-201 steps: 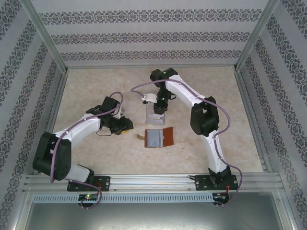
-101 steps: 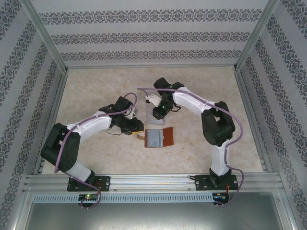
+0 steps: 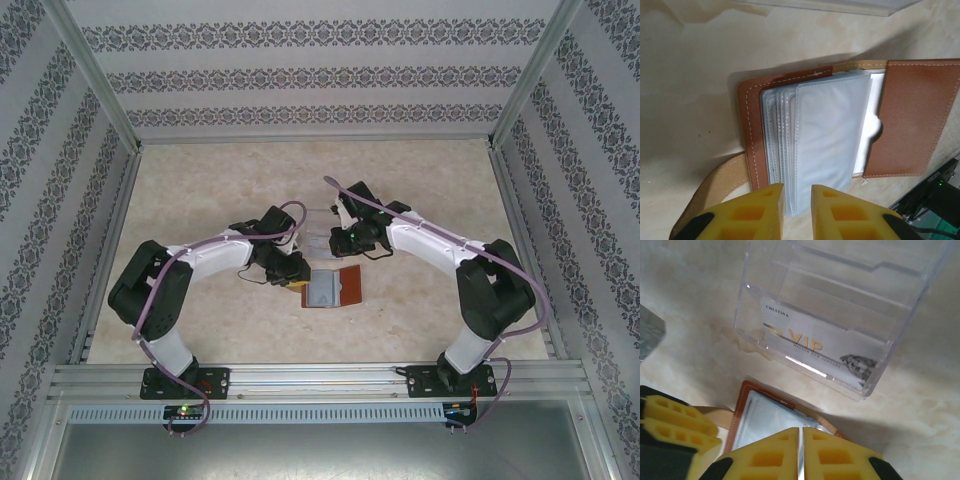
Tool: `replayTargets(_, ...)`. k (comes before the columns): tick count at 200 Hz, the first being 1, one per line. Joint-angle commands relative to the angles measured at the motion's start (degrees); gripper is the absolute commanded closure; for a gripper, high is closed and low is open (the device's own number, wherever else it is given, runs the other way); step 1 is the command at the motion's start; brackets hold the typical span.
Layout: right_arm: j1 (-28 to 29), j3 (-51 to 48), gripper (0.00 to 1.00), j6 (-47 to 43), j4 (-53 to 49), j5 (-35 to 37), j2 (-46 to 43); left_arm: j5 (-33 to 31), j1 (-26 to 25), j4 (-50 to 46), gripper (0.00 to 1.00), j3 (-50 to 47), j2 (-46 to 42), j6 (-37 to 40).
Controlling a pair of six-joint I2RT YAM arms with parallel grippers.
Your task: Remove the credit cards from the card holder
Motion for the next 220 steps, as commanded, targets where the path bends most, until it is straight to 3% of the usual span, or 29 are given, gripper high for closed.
replayTargets(1,0.91,-2.00,0.89,9.29,1.73,-2.11,-2.38,-0.35,-0.62,0.26,0.82,1.42,1.40,2.00)
replayTargets(51,1.59,-6.83,0.90,15.53,5.53,-7.64,-3.66,0.00,-0.71,0.87,0.89,0.14,2.75,3.16)
replayTargets(162,5.01,-8.00,0.89,19.16,5.50,-6.39,-1.81,-3.42,-0.38,-0.58,0.91,-1.36,4.16,6.27)
replayTargets(220,6.91,-7.65,0.85,22.19,6.29,-6.96,-0.43,0.18,0.56,4.81,0.92,-5.35,3.72,3.76)
